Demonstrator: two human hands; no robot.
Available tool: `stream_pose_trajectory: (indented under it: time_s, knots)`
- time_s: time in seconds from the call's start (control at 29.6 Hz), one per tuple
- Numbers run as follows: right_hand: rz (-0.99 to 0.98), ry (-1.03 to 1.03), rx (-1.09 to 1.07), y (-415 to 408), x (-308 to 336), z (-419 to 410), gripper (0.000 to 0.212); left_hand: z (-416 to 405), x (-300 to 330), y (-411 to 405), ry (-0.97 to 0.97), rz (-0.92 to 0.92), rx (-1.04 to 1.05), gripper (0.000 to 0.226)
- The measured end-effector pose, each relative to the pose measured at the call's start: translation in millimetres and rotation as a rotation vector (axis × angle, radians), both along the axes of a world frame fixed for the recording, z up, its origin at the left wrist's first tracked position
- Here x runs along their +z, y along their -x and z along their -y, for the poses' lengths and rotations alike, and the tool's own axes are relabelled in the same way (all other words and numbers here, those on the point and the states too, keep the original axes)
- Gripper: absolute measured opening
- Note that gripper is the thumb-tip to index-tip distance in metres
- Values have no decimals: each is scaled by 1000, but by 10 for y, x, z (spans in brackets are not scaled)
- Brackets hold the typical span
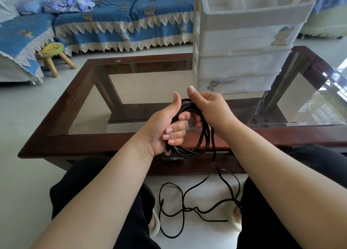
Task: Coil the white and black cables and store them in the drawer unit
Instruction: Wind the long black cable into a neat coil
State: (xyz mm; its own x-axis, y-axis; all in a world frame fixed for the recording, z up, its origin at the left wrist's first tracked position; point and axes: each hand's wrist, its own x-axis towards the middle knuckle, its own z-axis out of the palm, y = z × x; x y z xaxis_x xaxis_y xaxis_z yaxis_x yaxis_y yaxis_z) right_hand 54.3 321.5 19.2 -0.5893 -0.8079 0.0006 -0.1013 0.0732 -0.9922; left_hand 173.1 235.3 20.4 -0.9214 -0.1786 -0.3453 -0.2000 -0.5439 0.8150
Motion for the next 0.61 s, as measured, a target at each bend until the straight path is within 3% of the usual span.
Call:
stream_pose_trajectory:
  time_s: [0.14, 0.24, 0.51, 0.61]
  knots:
    - [43, 119, -100, 18, -3, 10, 36, 1, 17, 28, -9, -17, 61, 65]
    - [-73, 176, -150, 16, 8, 12, 30, 48, 27, 22, -22, -28, 94, 66]
    - [-140, 197, -195, 1, -54, 31, 40, 85, -11, 6, -71, -67, 82, 53]
    - [-97, 65, -146, -1, -77, 48, 44, 94, 3, 4, -45, -62, 139, 52]
